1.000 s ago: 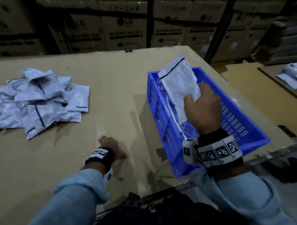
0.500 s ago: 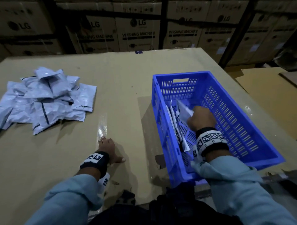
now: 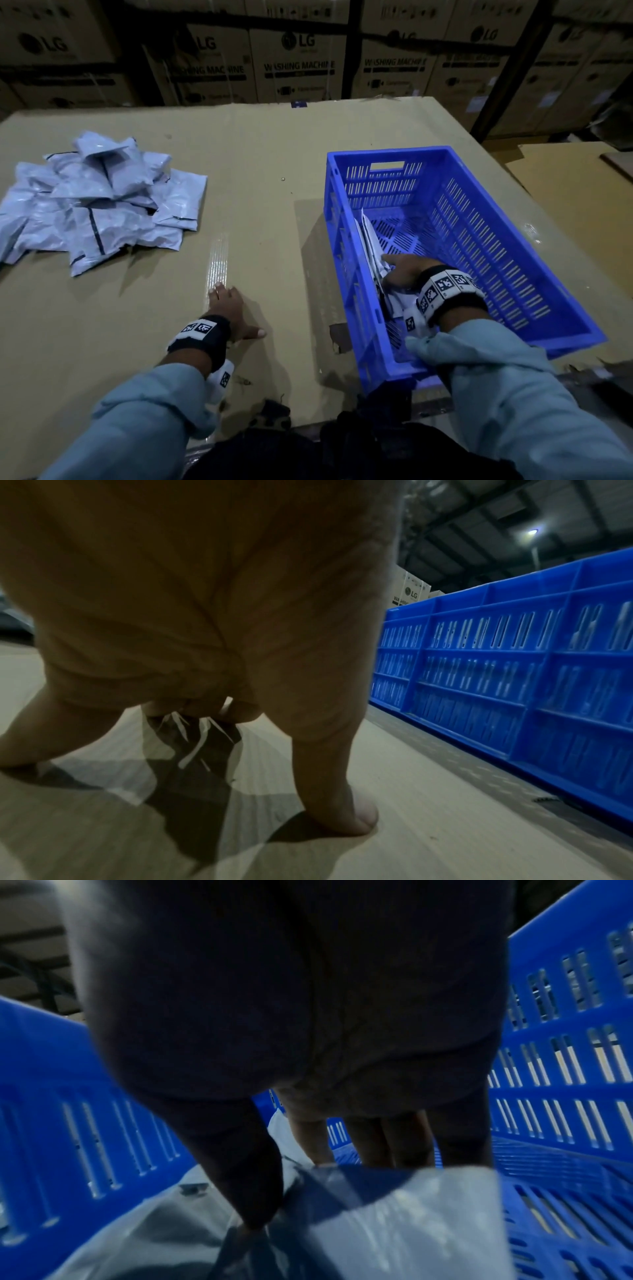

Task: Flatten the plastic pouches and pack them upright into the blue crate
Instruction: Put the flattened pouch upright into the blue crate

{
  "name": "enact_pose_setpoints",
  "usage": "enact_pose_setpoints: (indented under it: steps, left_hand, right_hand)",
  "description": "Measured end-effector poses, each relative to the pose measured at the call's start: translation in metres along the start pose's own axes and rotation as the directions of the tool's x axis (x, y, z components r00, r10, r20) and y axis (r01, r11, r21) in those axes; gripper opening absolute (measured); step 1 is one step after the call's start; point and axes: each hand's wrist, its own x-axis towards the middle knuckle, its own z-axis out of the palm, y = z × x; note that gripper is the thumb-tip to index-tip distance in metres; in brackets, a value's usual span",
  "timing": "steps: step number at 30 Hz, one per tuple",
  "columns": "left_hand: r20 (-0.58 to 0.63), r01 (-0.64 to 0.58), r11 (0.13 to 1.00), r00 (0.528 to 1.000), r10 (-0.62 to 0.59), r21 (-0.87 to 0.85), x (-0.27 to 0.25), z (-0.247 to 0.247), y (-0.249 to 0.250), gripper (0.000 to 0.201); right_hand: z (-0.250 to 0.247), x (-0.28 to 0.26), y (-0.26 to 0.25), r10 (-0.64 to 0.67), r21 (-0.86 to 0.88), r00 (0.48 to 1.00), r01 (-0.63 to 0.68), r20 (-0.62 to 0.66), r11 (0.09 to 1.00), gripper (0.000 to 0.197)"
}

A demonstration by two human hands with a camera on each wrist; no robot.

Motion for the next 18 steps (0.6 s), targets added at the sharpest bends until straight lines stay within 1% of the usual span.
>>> enact_pose_setpoints:
  steps: [2, 7, 9, 11, 14, 16, 18]
  left_hand:
    - [-0.004, -0.002, 1.000, 1.000, 0.002, -0.002, 0.001, 0.001, -0.001, 0.147]
    - [-0.014, -0.015, 1.000, 1.000, 0.015, -0.028, 0.009, 0.009, -0.005, 0.152]
    - [-0.007, -0.017, 0.999, 1.000, 0.017, -0.042, 0.011, 0.011, -0.006, 0.151]
    - [0.002, -0.018, 0.999, 1.000, 0.018, -0.038, 0.007, 0.009, -0.005, 0.148]
    - [0.007, -0.020, 1.000, 1.000, 0.020, -0.005, 0.002, 0.006, -0.001, 0.144]
    - [-0.003, -0.026, 0.999, 1.000, 0.025, -0.024, 0.003, 0.007, -0.002, 0.144]
    - [-0.009, -0.034, 0.998, 0.999, 0.033, -0.050, 0.002, 0.008, -0.006, 0.146]
  right_hand:
    - [0.001, 0.005, 0.001, -0.012, 0.019, 1.000, 0.013, -0.025, 1.000, 0.056]
    - [0.002, 0.011, 0.006, -0.050, 0.085, 0.996, 0.056, -0.071, 0.995, 0.060]
    - [0.002, 0.015, 0.008, -0.056, 0.104, 0.996, 0.064, -0.073, 0.993, 0.059]
    - [0.003, 0.019, 0.009, -0.032, 0.127, 0.995, 0.044, -0.090, 0.991, 0.053]
    - [0.002, 0.021, 0.009, 0.010, 0.136, 0.988, 0.012, -0.156, 0.991, 0.044]
    - [0.001, 0.022, 0.013, 0.009, 0.134, 0.974, 0.022, -0.227, 0.991, 0.041]
    - [-0.002, 0.019, 0.017, 0.022, 0.188, 0.953, 0.037, -0.302, 0.982, 0.035]
